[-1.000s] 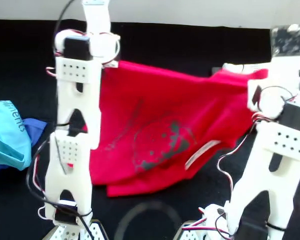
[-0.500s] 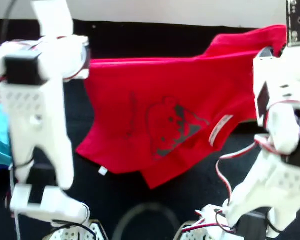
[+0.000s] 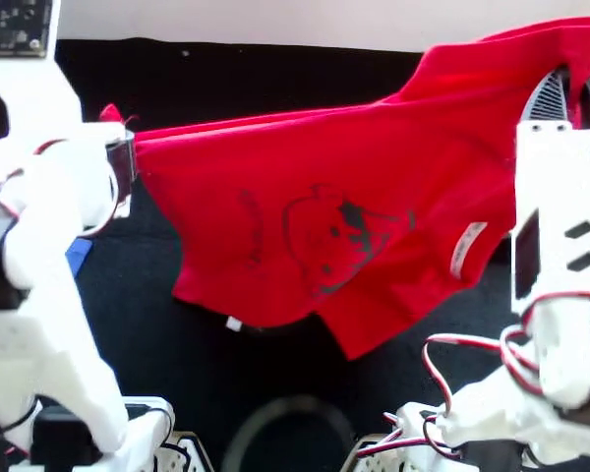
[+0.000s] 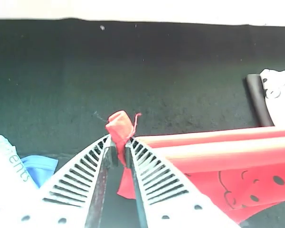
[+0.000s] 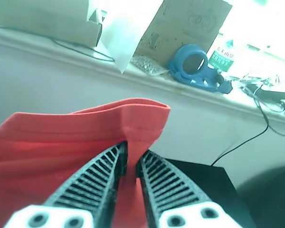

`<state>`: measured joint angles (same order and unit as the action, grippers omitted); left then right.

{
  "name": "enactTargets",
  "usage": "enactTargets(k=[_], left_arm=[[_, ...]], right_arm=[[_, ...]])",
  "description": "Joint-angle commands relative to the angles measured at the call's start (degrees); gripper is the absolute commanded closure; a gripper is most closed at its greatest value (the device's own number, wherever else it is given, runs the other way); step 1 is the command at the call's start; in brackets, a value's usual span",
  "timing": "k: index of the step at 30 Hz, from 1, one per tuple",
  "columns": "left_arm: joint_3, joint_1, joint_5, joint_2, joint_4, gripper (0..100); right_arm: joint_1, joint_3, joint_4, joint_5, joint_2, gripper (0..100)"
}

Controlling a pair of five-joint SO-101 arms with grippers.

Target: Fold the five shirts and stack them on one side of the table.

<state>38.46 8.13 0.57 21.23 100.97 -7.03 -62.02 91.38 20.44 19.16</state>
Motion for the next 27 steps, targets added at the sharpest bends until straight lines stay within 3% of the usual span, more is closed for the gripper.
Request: enactTargets(k=[1,14,27], left_arm=[[0.04,1.71,-0.53,2.24,0.00,99],[0.04,2.07,-0.53,12.62,-0.18,99],[0.13,3.12,-0.53,13.49,-9.58,99]], right_arm=[[-0.04,-5.58,-1.98,-0.18,0.13,99.3],[0.04,-15.60,1.36,-0.26,0.13,99.3],[0.04,-14.99,1.36,-0.26,4.79,99.3]])
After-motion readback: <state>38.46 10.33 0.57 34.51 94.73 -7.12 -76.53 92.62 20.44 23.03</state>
